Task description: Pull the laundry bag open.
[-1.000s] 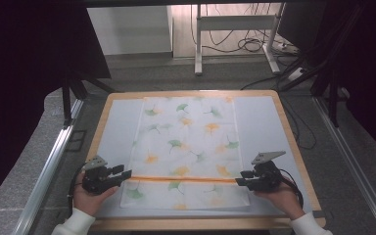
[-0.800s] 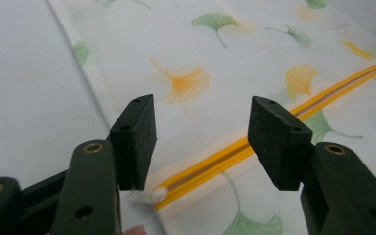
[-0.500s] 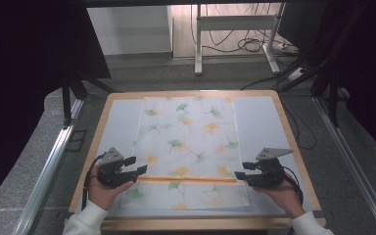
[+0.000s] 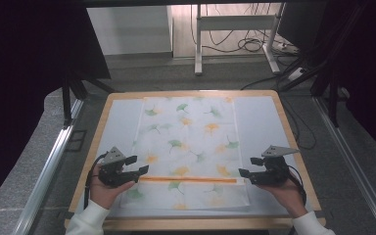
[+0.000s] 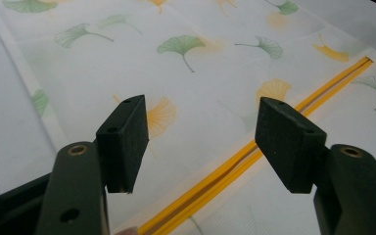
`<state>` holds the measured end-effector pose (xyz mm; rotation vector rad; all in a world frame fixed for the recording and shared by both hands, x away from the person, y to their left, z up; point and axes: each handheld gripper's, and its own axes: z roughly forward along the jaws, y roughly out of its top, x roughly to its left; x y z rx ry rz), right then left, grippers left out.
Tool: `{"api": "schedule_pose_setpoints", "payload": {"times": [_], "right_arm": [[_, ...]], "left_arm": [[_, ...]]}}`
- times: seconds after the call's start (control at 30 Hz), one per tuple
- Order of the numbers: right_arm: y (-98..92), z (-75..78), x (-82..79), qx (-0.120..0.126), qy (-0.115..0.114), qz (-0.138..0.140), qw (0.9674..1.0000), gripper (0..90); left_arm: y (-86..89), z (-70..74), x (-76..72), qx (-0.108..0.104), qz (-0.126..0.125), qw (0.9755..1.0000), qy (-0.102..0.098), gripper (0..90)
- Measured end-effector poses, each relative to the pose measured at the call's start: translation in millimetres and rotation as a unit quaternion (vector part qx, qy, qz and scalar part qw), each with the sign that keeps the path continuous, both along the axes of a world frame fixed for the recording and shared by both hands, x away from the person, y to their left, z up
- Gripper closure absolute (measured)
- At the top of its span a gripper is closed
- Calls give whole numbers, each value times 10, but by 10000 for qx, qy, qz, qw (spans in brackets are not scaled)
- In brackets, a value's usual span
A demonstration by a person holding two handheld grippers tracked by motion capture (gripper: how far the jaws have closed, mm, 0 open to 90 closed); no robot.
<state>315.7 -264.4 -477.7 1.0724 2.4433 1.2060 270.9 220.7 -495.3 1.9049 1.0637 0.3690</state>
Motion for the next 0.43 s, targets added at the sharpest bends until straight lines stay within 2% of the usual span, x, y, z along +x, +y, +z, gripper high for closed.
{"api": "schedule_pose_setpoints", "payload": {"times": [0.2,0.43], "right_arm": [[26,4,-17,-20,-63,20,10000,284],[2,1,8,-11,-66,-26,10000,258]], "left_arm": [[21,6,-13,-33,6,10000,-28,368],[36,-24,9,-25,23,10000,33,356]]}}
